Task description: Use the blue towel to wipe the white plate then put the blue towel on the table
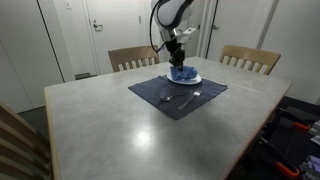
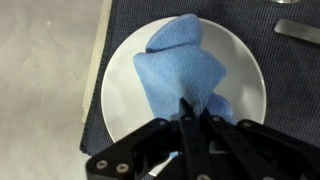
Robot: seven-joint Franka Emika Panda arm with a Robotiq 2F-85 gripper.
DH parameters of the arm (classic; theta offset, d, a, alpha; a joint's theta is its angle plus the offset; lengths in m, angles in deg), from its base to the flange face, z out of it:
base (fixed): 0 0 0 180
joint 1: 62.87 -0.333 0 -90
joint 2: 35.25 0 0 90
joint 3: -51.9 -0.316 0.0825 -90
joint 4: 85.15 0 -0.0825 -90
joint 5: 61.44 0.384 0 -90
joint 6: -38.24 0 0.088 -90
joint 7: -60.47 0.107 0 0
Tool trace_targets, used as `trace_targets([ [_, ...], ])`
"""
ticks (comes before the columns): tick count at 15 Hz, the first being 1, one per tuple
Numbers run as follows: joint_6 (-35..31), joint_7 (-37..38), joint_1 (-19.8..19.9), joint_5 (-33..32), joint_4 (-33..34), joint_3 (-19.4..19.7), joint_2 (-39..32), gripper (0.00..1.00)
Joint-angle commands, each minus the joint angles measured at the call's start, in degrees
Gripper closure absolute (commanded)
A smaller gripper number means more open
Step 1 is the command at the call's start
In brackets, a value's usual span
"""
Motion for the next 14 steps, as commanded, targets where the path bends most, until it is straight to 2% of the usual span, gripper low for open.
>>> trace_targets([
  [1,0.81,0.06,0.36,0.05,1.52,-0.60,-1.26,0.98],
  [7,5.75,-0.37,0.24,-0.23,4.28,-0.18,-3.85,0.98],
  [14,9.69,-5.51,3.22,1.43,7.56,-1.08,-8.71,0.98],
])
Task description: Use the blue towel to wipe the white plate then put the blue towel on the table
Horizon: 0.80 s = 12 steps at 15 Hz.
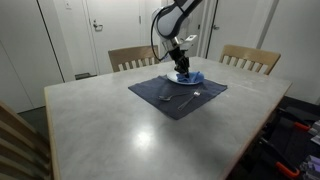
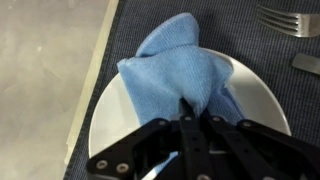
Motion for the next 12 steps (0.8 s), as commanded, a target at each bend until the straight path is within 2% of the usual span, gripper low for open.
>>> trace_targets([
  [1,3.36,-3.09,2.34,1.48,4.48,-0.93,-3.96,0.98],
  [12,1.78,0.55,3.35,1.23,5.36,0.16,-5.43,0.98],
])
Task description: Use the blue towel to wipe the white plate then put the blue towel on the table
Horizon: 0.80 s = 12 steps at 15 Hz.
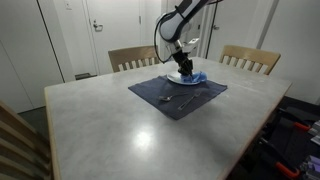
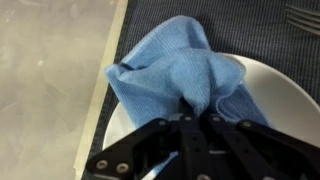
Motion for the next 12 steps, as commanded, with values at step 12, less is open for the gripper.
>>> trace_targets([
  [12,-2.03,4.87,0.08,0.59,7.52,0.80,-5.04,0.98],
])
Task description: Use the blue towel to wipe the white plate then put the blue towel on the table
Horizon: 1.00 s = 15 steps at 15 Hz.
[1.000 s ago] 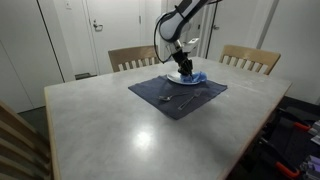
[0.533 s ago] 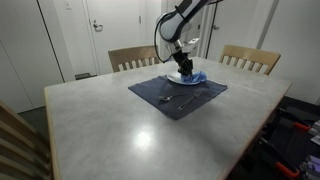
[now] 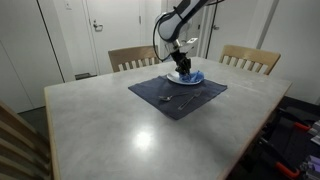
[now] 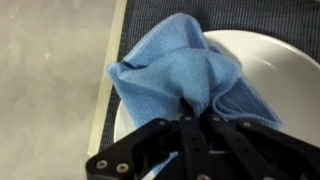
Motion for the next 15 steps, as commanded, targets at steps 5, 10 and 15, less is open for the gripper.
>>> trace_targets([
  [5,-1.56,4.63,-0.06,1.16,7.11,0.53,-4.73,0.98],
  [10,-1.29,9.14,-0.06,2.29,9.03,0.82,-5.68,0.98],
  [15,-3.07,13.71,1.00,6.29,9.20,0.31,-5.49,0.98],
])
